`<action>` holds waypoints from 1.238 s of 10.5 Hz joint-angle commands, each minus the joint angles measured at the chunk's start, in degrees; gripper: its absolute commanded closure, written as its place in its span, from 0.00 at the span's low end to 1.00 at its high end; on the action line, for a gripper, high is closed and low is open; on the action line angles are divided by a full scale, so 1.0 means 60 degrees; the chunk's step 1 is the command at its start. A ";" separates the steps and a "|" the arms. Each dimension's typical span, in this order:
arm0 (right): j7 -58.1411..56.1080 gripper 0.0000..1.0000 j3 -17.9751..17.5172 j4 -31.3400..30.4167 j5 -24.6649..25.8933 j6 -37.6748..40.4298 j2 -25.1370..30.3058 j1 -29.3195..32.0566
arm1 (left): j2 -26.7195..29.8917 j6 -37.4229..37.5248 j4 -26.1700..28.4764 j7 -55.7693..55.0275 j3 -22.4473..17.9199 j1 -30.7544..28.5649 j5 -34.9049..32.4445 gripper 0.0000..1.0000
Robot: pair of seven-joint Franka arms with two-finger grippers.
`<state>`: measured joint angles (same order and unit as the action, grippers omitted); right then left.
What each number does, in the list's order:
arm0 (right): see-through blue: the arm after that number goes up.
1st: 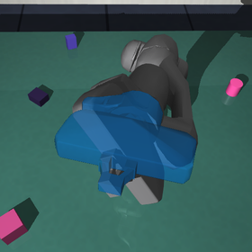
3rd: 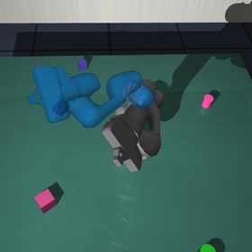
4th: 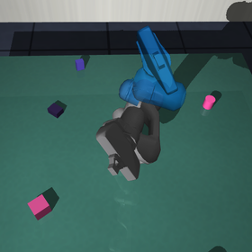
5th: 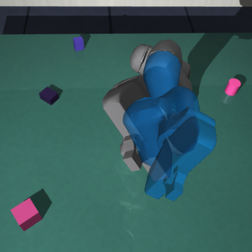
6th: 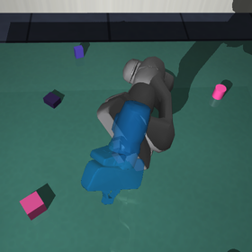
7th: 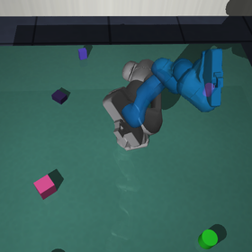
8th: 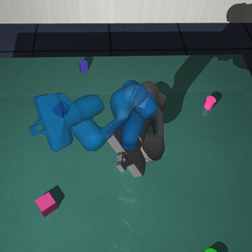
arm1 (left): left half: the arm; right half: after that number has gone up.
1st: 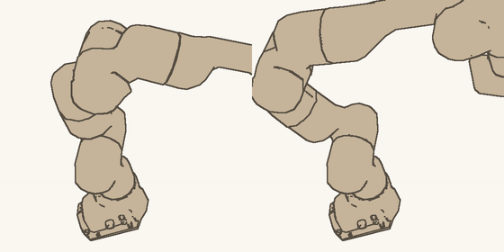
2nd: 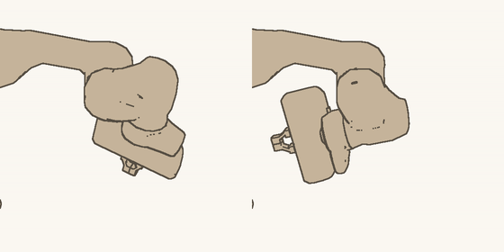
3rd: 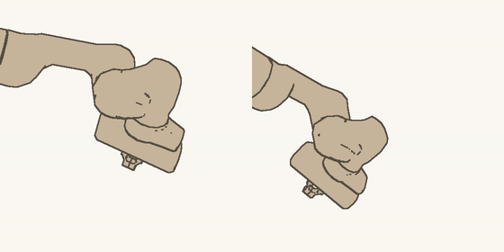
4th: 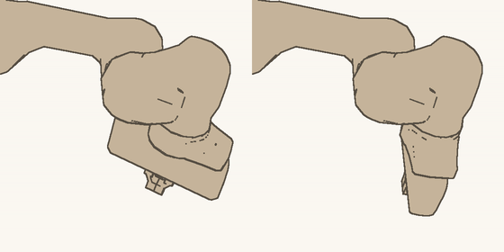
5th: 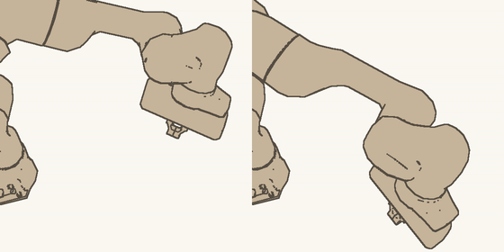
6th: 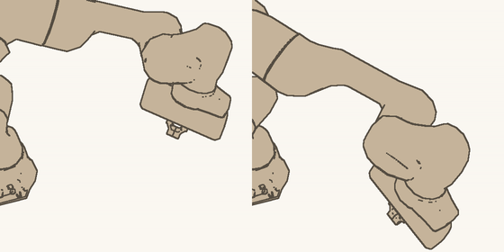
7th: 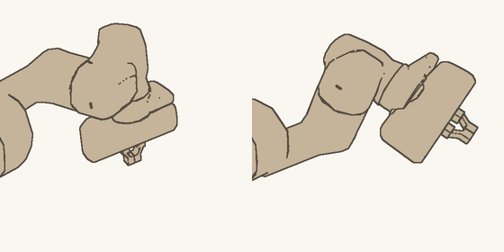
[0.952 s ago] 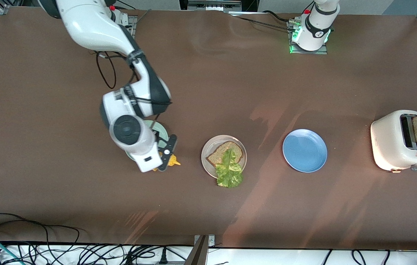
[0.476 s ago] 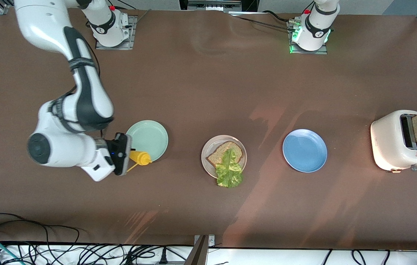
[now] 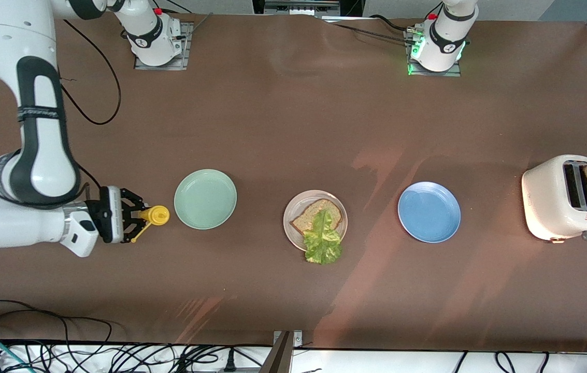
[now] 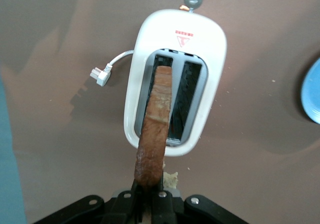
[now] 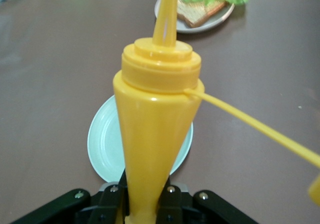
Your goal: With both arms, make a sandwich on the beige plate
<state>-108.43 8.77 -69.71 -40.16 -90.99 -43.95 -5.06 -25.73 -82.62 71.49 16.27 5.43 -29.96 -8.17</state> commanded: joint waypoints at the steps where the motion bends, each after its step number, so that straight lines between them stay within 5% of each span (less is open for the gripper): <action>1: -0.2281 1.00 0.0237 -0.0013 -0.1402 0.0806 -0.0684 0.0709 | 0.0800 0.0656 0.0184 -0.0087 0.0643 0.0130 -0.0119 1.00; 3: -0.3632 1.00 0.0237 -0.0013 -0.1713 0.0940 -0.1227 0.1193 | 0.0890 0.1083 0.0184 -0.2272 0.1987 0.0130 -0.0031 1.00; 5: -0.4455 1.00 0.0237 0.0002 -0.2166 0.1029 -0.1783 0.1414 | 0.0803 0.1084 0.0198 -0.5114 0.2987 0.0203 0.1383 1.00; 8: -0.4839 1.00 0.0223 0.0002 -0.2957 0.1014 -0.2458 0.1429 | 0.0029 0.0619 0.0141 -0.7348 0.3182 0.1385 0.3334 1.00; 10: -0.4839 1.00 0.0208 0.0002 -0.3441 0.0912 -0.2752 0.1415 | -0.0673 -0.1164 0.0155 -0.8565 0.3182 0.2337 0.4768 1.00; 13: -0.4839 1.00 0.0179 0.0002 -0.3824 0.0911 -0.3016 0.1415 | -0.1670 -0.3800 0.0155 -0.9753 0.3182 0.3905 0.5329 1.00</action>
<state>-136.58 10.18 -70.40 -61.49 -86.09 -60.92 3.06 -33.41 -101.23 73.78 -39.34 24.83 -9.38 21.45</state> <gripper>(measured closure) 0.767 0.916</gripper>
